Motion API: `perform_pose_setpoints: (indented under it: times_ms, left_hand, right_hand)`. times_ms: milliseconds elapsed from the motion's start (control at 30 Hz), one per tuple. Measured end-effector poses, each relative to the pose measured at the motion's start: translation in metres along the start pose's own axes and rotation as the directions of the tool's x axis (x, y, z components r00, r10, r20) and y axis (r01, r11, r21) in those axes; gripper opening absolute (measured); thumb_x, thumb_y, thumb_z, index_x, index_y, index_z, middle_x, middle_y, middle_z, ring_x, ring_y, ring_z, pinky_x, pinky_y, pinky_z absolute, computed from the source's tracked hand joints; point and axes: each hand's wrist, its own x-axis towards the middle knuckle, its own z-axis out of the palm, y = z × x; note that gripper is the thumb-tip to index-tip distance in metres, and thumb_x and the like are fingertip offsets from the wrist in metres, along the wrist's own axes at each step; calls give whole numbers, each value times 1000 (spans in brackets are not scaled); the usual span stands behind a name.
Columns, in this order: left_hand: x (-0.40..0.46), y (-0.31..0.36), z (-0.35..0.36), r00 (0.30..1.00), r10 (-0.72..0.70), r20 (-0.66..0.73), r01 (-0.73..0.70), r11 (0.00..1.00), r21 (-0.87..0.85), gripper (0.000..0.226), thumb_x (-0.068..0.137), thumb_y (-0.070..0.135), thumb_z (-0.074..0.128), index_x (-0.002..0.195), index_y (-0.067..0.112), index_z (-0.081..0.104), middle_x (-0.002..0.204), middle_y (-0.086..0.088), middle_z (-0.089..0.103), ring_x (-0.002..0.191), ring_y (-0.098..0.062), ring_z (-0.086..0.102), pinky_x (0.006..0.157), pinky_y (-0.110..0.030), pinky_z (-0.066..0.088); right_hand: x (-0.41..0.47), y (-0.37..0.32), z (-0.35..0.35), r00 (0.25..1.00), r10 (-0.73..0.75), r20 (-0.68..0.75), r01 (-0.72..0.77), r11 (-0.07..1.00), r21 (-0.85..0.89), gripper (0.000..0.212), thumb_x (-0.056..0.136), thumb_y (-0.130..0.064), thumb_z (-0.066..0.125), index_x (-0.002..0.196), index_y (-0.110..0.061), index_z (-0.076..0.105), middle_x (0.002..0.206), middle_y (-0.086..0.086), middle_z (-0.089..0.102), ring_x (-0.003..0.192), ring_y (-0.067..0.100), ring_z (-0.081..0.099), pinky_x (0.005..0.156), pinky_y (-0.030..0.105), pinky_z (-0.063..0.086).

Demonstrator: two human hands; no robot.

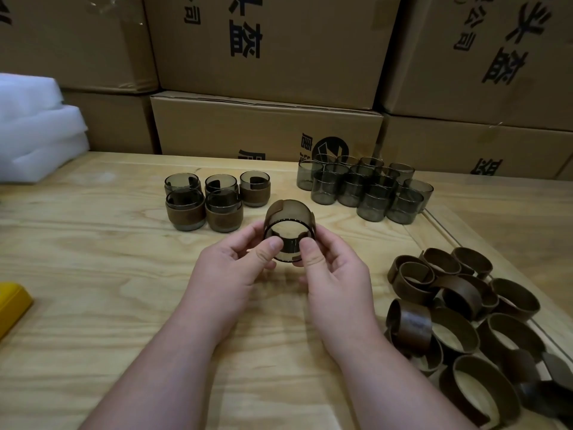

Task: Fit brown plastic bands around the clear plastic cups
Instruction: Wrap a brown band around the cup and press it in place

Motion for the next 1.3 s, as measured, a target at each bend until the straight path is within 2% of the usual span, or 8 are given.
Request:
perform_pose_setpoints:
  times_ms: [167, 300, 500, 800, 967, 1067, 1167, 1300]
  left_hand:
    - [-1, 1, 1, 1000, -5, -14, 6, 1000, 24, 53, 70, 39, 77, 122, 28, 73, 97, 9, 79, 72, -4, 66, 70, -12, 52]
    - [-2, 2, 2, 1000, 0, -26, 1, 1000, 22, 51, 69, 38, 76, 119, 31, 73, 81, 12, 77, 69, -1, 66, 64, -7, 49]
    - [-2, 2, 4, 999, 8, -41, -7, 999, 36, 48, 69, 40, 76, 116, 35, 72, 76, 15, 76, 65, 1, 67, 61, -7, 47]
    - [-1, -1, 3, 998, 19, -62, -17, 999, 45, 42, 65, 44, 79, 107, 41, 74, 87, 13, 80, 68, -3, 70, 65, -11, 52]
    - [-3, -2, 4, 996, 76, -48, -74, 997, 35, 44, 66, 45, 80, 109, 38, 75, 102, 11, 79, 81, -9, 74, 72, -16, 56]
    - [-3, -3, 5, 995, 101, -20, -100, 995, 3, 59, 66, 44, 79, 123, 36, 69, 115, 12, 76, 93, -8, 75, 77, -16, 55]
    - [-3, -2, 6, 996, 94, -1, -94, 995, -29, 57, 70, 42, 78, 125, 34, 67, 105, 2, 78, 83, -10, 74, 74, -18, 56]
    - [0, -4, 4, 995, 42, -94, -43, 999, -6, 45, 76, 60, 78, 110, 30, 71, 79, -1, 75, 65, -14, 69, 68, -29, 58]
  right_hand:
    - [1, 2, 1, 1000, -1, -14, 1, 999, -39, 26, 102, -24, 63, 111, -48, 63, 109, -26, 74, 102, 2, 70, 95, 43, 60]
    - [0, 1, 1, 1000, -7, -25, 5, 998, -61, 27, 102, -23, 63, 110, -48, 63, 109, -26, 74, 103, 1, 70, 96, 45, 59]
    - [0, -2, 1, 998, -31, -51, 27, 996, -82, 30, 101, -21, 64, 106, -50, 65, 107, -22, 75, 103, 4, 71, 94, 48, 59]
    - [-2, -4, 3, 996, -43, -72, 37, 995, -93, 36, 102, -20, 62, 102, -56, 63, 106, -30, 73, 103, 3, 71, 93, 44, 60]
    - [-2, -4, 3, 991, -23, -132, 17, 999, -47, 20, 103, -27, 60, 107, -45, 68, 103, -18, 76, 97, 6, 72, 89, 38, 61]
    - [-1, -4, 3, 987, 21, -160, -20, 1000, 11, 12, 101, -32, 63, 105, -42, 67, 98, -20, 75, 91, 4, 72, 81, 28, 61]
    - [-2, -5, 1, 989, 23, -145, -19, 999, 28, 7, 100, -37, 64, 106, -37, 67, 91, -20, 74, 83, 2, 69, 74, 22, 54]
    - [-6, -8, 0, 1000, -1, -18, 1, 1000, 0, 33, 88, -47, 63, 119, -35, 68, 112, -13, 71, 98, 3, 64, 81, 16, 52]
